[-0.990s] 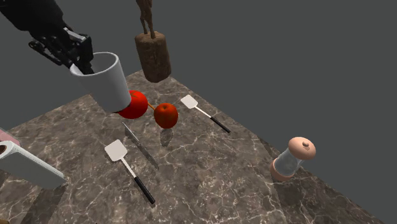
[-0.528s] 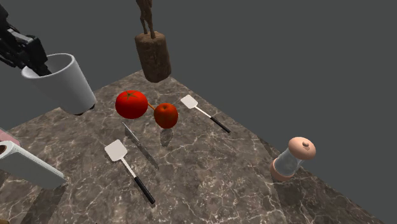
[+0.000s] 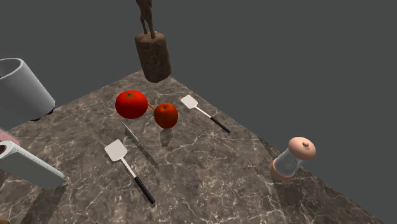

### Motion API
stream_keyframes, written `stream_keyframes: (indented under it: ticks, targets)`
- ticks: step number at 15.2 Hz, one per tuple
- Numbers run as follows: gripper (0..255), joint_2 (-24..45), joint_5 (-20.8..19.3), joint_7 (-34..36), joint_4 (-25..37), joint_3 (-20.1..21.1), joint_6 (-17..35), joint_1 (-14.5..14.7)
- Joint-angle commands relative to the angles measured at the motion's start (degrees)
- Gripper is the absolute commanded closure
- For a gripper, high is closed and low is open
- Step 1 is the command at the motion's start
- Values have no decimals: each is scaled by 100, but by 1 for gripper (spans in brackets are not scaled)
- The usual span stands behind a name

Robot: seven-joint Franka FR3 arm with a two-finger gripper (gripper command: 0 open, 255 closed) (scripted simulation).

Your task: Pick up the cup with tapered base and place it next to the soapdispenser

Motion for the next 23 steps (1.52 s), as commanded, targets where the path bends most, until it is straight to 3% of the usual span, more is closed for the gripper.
stream_keyframes:
  ticks: [1,7,23]
  targets:
    - [255,164,-69,282,276,90,-169,227]
    - [255,861,-332,983,1279,264,-638,938]
    - [255,788,-347,1187,-68,233,614,779]
